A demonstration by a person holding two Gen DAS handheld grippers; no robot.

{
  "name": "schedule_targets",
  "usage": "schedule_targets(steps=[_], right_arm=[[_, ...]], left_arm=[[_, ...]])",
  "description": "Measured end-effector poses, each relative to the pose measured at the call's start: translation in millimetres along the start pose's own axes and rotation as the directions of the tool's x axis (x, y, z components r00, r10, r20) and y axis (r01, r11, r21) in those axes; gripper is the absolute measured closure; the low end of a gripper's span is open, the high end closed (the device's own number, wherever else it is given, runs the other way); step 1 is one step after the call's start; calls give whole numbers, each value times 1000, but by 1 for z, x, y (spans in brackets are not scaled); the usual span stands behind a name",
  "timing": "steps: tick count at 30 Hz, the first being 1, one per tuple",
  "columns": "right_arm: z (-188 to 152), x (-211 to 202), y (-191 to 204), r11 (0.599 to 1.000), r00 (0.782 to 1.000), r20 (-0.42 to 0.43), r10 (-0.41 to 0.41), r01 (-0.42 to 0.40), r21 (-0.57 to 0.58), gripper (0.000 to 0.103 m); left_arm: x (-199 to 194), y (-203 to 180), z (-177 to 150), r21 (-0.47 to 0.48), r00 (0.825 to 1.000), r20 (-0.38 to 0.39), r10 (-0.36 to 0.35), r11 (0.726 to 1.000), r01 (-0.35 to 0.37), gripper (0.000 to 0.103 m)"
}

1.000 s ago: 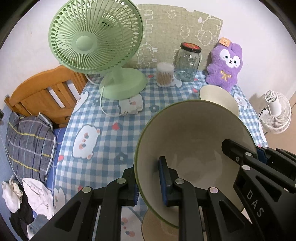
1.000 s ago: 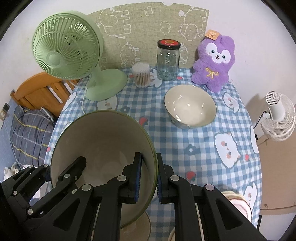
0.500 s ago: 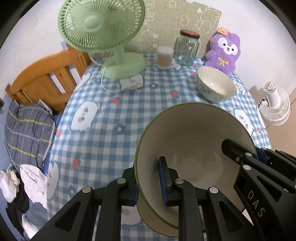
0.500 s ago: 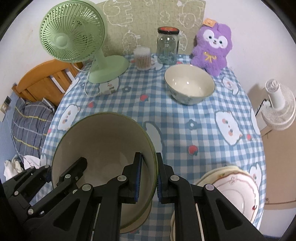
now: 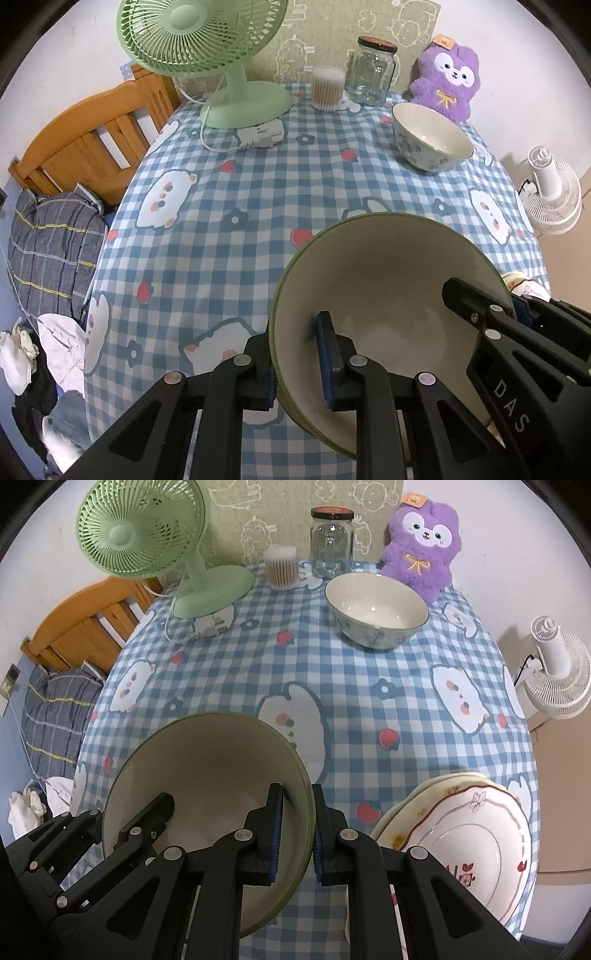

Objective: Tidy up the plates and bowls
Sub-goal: 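Lower the green-rimmed bowl onto the bowl on the plates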

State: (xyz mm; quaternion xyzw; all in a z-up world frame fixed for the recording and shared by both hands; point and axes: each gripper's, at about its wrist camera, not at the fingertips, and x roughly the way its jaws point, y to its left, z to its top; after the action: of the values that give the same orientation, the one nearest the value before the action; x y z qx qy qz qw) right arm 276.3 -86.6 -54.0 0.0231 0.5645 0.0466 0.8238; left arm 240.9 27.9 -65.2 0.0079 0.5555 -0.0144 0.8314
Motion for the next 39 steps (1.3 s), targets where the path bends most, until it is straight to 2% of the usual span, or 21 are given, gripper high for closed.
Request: schedule_targets(steps=[10, 19, 24, 33, 39], right_arm=[[-7, 7, -1, 1000, 1000, -24, -2, 2, 9, 85], [-10, 9, -4, 999, 999, -38, 15, -13, 30, 85], [-12, 8, -2, 999, 999, -43, 27, -26, 29, 85], [-14, 16, 0, 997, 995, -76, 68, -66, 35, 85], [-14, 19, 2, 999, 996, -82, 35, -34, 15, 85]], left_arm=[[1, -3, -6, 28, 1000, 4, 14, 1000, -14, 87], [-1, -12, -8, 61, 1000, 1, 28, 998, -28, 75], [-1, -16, -9, 86, 997, 3, 77, 993, -76, 73], [2, -13, -12, 85, 993, -24, 115, 990, -112, 72], [8, -12, -12, 78, 993, -37, 109, 991, -106, 69]])
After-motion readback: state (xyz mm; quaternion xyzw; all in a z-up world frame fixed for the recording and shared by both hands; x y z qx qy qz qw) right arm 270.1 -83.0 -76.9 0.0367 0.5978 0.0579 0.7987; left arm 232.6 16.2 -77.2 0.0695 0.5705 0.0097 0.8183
